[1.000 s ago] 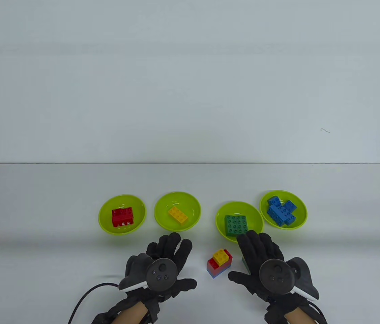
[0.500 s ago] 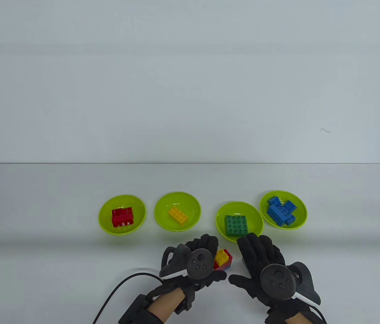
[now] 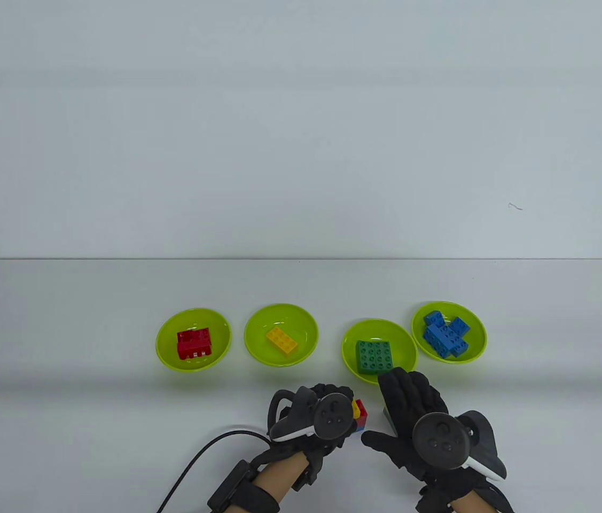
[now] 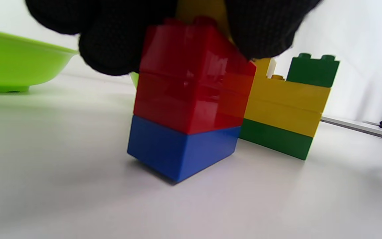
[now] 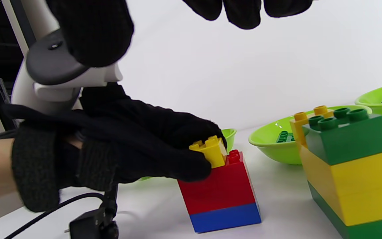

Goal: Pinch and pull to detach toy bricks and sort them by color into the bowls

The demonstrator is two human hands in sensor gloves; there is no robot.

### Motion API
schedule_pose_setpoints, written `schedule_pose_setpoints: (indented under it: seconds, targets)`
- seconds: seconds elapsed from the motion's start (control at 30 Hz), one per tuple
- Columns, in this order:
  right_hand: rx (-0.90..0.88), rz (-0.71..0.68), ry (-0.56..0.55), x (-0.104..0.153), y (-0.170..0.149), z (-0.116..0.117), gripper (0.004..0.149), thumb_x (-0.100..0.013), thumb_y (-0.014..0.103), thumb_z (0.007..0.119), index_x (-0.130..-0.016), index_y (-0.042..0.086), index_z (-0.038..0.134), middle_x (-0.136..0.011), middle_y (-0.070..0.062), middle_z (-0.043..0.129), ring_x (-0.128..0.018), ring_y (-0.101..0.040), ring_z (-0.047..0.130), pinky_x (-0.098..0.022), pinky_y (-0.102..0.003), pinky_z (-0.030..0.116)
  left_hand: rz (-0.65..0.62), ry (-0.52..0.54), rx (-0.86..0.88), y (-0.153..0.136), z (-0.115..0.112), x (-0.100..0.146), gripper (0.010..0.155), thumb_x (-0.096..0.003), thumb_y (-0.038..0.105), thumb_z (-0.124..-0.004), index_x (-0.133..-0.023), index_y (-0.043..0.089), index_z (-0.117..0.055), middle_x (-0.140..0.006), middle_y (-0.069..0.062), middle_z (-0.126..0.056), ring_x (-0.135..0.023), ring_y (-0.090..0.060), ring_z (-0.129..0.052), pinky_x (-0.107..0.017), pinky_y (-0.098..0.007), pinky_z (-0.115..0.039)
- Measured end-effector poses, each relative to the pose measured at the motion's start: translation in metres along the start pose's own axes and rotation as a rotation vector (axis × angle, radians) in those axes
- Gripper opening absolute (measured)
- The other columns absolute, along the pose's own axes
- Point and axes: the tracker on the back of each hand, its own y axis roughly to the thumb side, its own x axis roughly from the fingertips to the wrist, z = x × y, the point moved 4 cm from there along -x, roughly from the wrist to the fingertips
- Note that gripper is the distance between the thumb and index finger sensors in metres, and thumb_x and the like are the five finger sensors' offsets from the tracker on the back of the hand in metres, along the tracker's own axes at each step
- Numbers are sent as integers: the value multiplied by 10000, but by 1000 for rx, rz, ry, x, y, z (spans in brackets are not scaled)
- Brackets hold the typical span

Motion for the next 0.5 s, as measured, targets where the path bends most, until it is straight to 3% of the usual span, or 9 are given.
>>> schedule_pose_setpoints:
  seconds: [0.33,0.43,0.5]
  targets:
    - [-298,-99,-24,-8,0,6,907,-502,452,825,-1134,-2,359,-1156,-313,441,-1024,-559,529,-749,-624,440,-228,145,37,26,97,62,656,-487,378,-747,-1000,-23,-668,-869,-289,-808,-736,-414,-854,-620,-599,-643]
    - [-367,-134,-12,-10,6,14,892,-496,458,828,-1131,9,391,-1141,-302,492,-996,-526,607,-740,-605,493,-273,220,56,34,117,77,655,-486,385,-752,-1000,-14,-682,-865,-281,-825,-732,-405,-870,-621,-591,-659]
    - [-415,-171,-9,-10,13,18,882,-494,461,826,-1130,19,403,-1136,-291,514,-989,-512,629,-738,-599,506,-298,199,76,39,122,83,655,-490,387,-747,-1005,-10,-673,-872,-277,-818,-738,-402,-865,-626,-589,-654]
